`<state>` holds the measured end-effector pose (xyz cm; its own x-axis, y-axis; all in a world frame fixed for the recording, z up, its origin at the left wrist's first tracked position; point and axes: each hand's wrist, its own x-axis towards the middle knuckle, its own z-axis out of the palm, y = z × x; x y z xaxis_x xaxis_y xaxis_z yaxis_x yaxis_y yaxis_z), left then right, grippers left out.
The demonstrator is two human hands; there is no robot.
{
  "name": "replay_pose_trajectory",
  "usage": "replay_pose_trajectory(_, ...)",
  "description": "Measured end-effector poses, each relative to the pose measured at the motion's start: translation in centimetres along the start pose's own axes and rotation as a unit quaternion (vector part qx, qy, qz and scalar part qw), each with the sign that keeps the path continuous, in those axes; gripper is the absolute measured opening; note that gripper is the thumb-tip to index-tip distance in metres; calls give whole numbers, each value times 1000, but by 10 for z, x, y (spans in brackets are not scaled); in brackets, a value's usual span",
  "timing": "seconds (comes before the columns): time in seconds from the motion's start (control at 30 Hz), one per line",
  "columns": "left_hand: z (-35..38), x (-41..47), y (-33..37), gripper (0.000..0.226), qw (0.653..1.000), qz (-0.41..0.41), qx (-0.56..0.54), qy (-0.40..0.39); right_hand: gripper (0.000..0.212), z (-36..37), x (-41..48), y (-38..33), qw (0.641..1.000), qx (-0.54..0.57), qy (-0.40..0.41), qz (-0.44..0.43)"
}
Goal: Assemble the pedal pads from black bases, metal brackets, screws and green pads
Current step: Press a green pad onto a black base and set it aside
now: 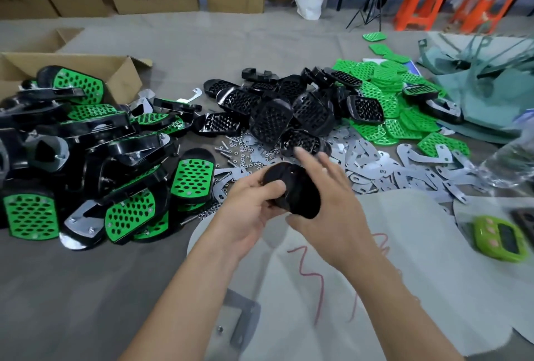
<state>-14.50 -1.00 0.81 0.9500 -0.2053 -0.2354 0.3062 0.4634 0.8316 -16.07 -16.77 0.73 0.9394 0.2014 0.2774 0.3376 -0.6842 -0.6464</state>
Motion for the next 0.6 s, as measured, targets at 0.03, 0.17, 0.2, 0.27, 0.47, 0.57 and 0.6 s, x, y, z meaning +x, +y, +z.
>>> replay_pose_trajectory(0.03, 0, -2, -1, 36, 1000, 2, -16, -1, 108, 0, -4, 2, 998, 6, 32, 59)
replay_pose_trajectory(0.17, 12, -8, -11, 27, 999, 4, -33, 6, 85, -1, -19, 4, 976, 118, 89, 163)
replay_pose_trajectory(0.2, 16, -10, -13, 26, 1000, 6, -10, 11, 78, -2, -22, 6, 970, 146, 93, 170)
replay_pose_trajectory(0.27, 19, -12, -15, 28, 998, 29, 56, 0, 66, -5, -27, 14, 926, 299, 77, 219)
replay_pose_trajectory(0.47, 26, -8, -15, 36, 967, 78, 228, -82, 68, -42, -46, 37, 753, 539, -246, 286)
replay_pose_trajectory(0.57, 39, 12, -26, 11, 983, 24, 173, 54, 67, -53, -30, 57, 766, 514, -153, 354)
replay_pose_trajectory(0.6, 42, 19, -29, 7, 985, 5, 141, 98, 57, -56, -19, 64, 782, 494, -84, 372)
